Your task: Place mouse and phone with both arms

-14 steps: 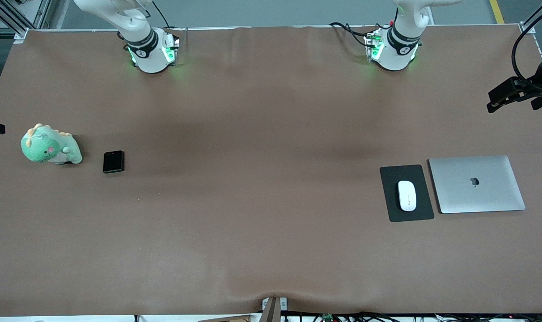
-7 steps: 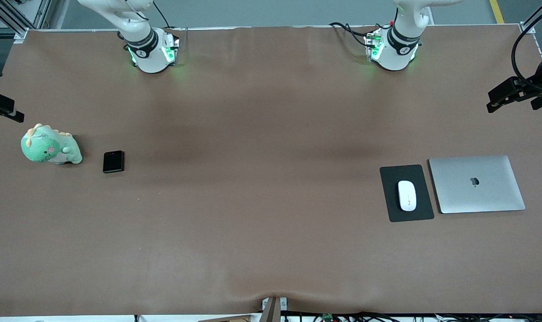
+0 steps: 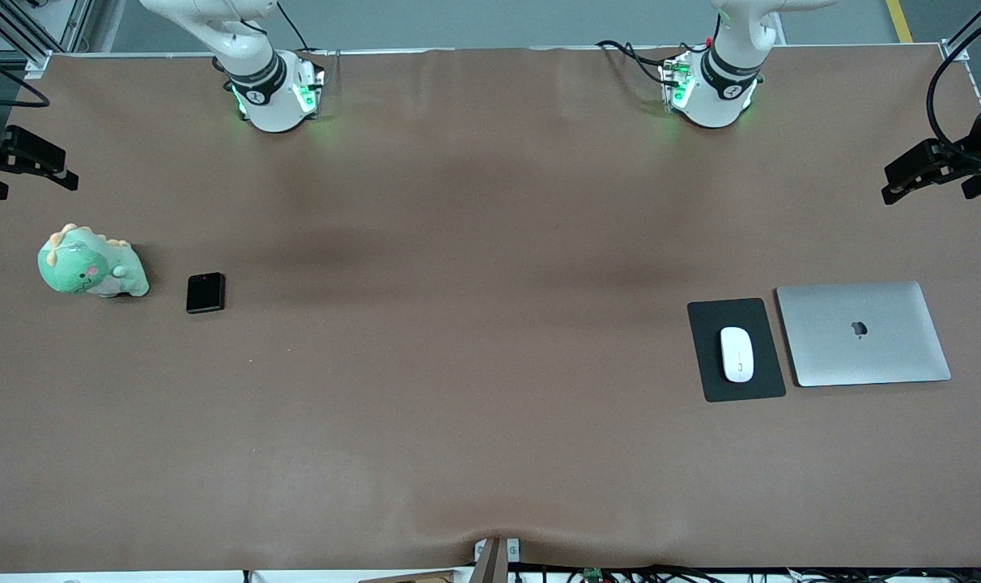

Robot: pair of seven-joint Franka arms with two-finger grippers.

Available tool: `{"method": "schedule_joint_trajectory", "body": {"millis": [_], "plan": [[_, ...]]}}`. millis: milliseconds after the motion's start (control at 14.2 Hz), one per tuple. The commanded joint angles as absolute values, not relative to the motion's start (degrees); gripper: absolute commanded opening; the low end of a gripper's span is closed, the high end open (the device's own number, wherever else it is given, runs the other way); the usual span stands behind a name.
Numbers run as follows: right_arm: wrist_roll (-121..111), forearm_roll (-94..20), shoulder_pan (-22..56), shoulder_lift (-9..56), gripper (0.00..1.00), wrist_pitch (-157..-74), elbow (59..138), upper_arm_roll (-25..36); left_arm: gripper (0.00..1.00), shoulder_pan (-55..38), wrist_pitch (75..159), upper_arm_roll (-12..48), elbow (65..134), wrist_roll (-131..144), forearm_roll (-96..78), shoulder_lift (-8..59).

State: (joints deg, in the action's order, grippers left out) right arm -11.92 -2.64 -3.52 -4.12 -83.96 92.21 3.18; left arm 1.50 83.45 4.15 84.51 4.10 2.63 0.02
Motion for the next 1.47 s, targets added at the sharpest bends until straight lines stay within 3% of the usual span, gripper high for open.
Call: {"method": "schedule_joint_trajectory", "body": {"millis": [0, 1404], "plan": [[-10.9, -1.3, -2.0, -5.5, 1.0, -85.1, 93.7, 4.0, 1.0, 1.8, 83.1, 4.0, 85.0, 2.4, 1.4, -1.0], [-11.3, -1.2, -4.0, -3.7, 1.0, -85.1, 91.1, 4.0, 1.0, 1.8, 82.8, 4.0, 85.0, 2.5, 1.4, -0.7]]}}
